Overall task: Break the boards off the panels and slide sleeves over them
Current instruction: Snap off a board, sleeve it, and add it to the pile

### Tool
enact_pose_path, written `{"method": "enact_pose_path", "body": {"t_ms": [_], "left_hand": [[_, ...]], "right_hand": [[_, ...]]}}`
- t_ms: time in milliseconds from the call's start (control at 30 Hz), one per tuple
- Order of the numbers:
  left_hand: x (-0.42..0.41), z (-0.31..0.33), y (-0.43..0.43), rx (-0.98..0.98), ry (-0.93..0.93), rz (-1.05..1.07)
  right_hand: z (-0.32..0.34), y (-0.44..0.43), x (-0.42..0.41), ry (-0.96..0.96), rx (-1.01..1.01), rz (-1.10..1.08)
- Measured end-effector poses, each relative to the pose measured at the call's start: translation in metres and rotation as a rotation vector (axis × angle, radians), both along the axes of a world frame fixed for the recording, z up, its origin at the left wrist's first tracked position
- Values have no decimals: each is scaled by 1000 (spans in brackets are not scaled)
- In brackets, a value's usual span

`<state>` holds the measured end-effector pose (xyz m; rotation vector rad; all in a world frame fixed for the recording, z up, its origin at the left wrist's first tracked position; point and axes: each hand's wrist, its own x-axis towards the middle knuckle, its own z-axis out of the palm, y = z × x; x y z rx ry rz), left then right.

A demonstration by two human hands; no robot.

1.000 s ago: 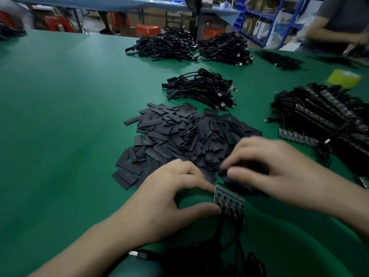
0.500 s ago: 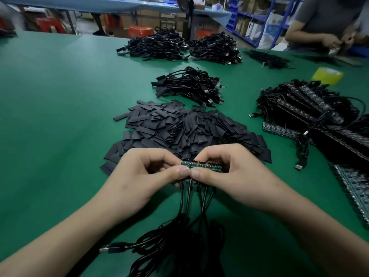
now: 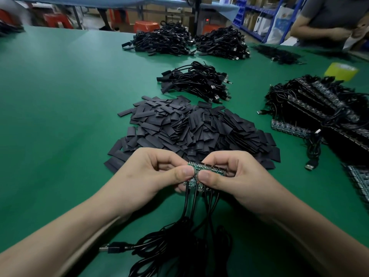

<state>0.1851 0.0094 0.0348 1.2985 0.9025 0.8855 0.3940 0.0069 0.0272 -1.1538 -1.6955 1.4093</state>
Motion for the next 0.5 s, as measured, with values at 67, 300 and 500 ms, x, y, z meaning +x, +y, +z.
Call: {"method": "enact_pose_path", "body": {"t_ms": [67, 300, 500], "left_hand": [[0, 0, 1, -16, -1, -9], [-4, -1, 3, -97, -39, -71], [-9, 3, 8, 22, -143, 41]], "right_hand": [[-3, 0, 0, 40, -22, 3], [-6, -1, -3, 177, -97, 36], [7, -5, 2, -43, -26, 70]]}}
